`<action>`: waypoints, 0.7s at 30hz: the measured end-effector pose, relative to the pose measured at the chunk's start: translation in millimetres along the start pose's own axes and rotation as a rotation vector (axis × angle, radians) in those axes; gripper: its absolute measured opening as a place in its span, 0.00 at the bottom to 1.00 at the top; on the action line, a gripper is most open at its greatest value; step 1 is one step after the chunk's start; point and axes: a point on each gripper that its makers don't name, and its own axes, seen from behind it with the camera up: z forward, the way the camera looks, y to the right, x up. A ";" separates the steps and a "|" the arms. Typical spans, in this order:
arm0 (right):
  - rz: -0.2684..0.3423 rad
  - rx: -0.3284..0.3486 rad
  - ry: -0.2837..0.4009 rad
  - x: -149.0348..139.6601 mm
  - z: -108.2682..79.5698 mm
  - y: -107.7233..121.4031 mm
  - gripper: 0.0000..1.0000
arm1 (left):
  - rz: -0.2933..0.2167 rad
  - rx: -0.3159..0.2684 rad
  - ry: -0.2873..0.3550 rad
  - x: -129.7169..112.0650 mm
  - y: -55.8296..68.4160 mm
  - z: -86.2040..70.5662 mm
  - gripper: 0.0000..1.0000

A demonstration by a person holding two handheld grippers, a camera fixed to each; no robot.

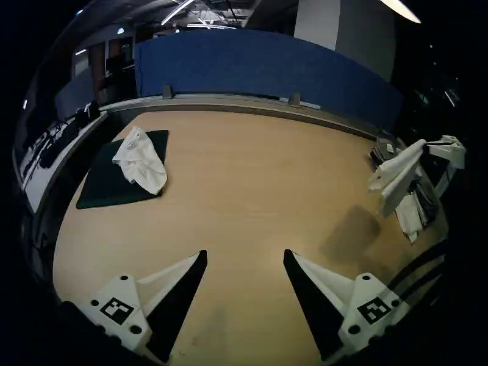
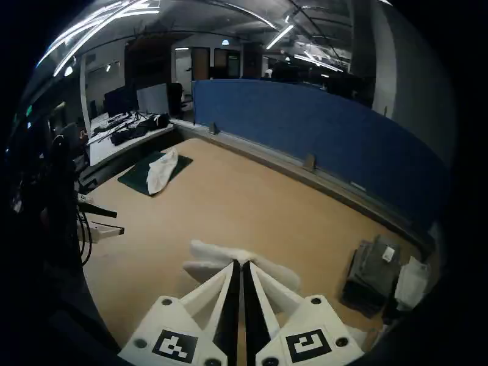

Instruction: Fold towel

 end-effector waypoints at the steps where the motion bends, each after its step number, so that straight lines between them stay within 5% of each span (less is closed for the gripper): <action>1: 0.001 -0.007 -0.003 -1.7 -1.9 6.0 0.04 | 0.003 0.000 -0.001 0.1 1.2 0.4 0.93; 21: 0.024 -0.121 -0.052 -39.0 -26.5 117.8 0.03 | 0.018 0.003 -0.029 -6.5 22.4 9.5 0.93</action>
